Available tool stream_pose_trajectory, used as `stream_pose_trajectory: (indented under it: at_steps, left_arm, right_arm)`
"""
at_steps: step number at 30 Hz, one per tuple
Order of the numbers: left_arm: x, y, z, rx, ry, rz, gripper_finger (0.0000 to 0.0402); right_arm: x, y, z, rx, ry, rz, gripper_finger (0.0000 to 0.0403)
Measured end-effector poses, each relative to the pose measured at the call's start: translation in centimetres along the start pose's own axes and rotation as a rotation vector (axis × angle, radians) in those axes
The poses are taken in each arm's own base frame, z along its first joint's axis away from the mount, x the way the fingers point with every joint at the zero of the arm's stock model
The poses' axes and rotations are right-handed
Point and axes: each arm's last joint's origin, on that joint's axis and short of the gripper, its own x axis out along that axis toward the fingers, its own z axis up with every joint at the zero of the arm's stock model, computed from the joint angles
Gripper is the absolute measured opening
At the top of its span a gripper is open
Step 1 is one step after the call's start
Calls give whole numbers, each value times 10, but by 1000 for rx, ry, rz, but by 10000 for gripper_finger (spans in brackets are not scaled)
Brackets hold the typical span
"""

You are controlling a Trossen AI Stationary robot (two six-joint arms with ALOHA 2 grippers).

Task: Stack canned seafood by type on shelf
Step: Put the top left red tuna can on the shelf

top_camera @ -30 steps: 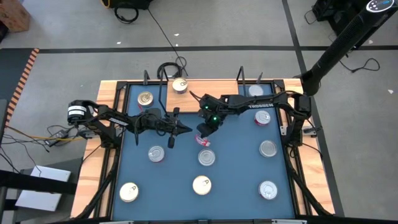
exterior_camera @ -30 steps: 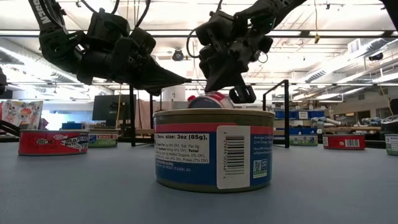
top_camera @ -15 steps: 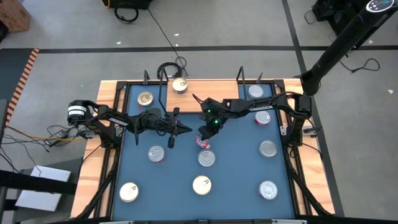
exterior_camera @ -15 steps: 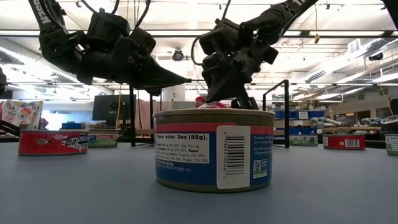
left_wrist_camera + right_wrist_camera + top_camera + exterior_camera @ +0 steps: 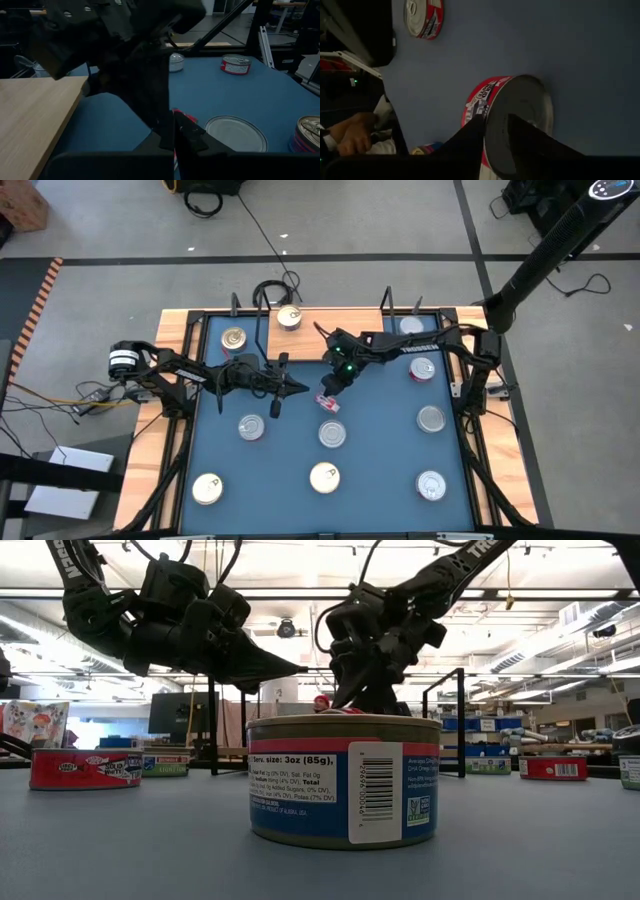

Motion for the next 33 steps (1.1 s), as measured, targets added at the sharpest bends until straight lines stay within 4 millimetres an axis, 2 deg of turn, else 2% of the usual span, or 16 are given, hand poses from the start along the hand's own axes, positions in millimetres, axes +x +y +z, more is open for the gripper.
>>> stream_pose_trajectory:
  at_steps: [8,17,27,33]
  left_arm:
    - [0,0,0,0,0,0,1]
    - [0,0,0,1,-2,0,1]
    - [0,0,0,1,-4,0,1]
    - [0,0,0,1,-4,0,1]
  right_arm:
    - [-4,-6,3,-24,-19,-34,124]
    - [-10,2,-2,-90,-69,-123,169]
    - [-18,38,-2,-206,-157,-286,240]
    - [-6,70,-19,-285,-246,-431,276]
